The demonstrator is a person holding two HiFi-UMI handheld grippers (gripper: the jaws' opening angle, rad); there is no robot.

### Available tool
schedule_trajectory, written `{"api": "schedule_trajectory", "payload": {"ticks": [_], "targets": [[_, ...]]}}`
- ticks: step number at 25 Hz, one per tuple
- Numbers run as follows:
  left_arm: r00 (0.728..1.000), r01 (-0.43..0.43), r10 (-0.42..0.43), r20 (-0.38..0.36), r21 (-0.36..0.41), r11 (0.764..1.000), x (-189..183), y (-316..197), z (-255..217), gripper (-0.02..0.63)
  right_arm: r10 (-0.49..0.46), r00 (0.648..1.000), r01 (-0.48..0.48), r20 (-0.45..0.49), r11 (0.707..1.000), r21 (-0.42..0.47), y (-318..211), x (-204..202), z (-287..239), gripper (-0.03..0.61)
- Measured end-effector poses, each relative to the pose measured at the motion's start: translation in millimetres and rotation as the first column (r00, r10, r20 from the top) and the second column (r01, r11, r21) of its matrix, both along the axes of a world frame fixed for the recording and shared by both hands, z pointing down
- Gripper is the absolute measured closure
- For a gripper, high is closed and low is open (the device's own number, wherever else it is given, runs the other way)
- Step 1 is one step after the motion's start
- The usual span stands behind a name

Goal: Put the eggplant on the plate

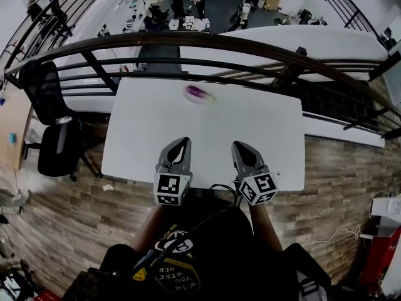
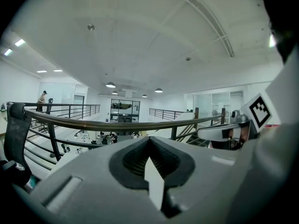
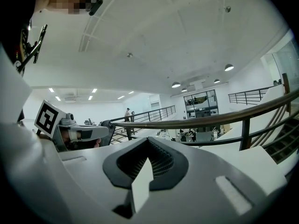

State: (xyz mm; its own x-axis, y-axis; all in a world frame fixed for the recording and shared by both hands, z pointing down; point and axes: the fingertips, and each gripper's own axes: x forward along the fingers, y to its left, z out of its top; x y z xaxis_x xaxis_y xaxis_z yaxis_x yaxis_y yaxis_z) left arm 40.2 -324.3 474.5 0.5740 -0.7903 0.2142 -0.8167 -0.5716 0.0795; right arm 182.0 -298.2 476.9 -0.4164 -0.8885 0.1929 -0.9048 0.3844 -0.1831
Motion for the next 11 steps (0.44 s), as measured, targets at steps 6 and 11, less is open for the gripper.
{"api": "schedule_trajectory", "payload": {"ticks": [6, 11], "targets": [[1.000, -0.002, 0.002, 0.005, -0.008, 1.000, 0.3, 6.0, 0.2, 0.609, -0.019, 1.000, 0.019, 0.007, 1.000, -0.005, 1.4, -4.9, -1.2, 0.577], [1.000, 0.008, -0.008, 0.012, -0.018, 1.000, -5.8, 7.3, 6.9, 0.609, -0.030, 0.999, 0.031, 0.010, 0.999, -0.012, 2.8, -10.8, 3.8, 0.577]]}}
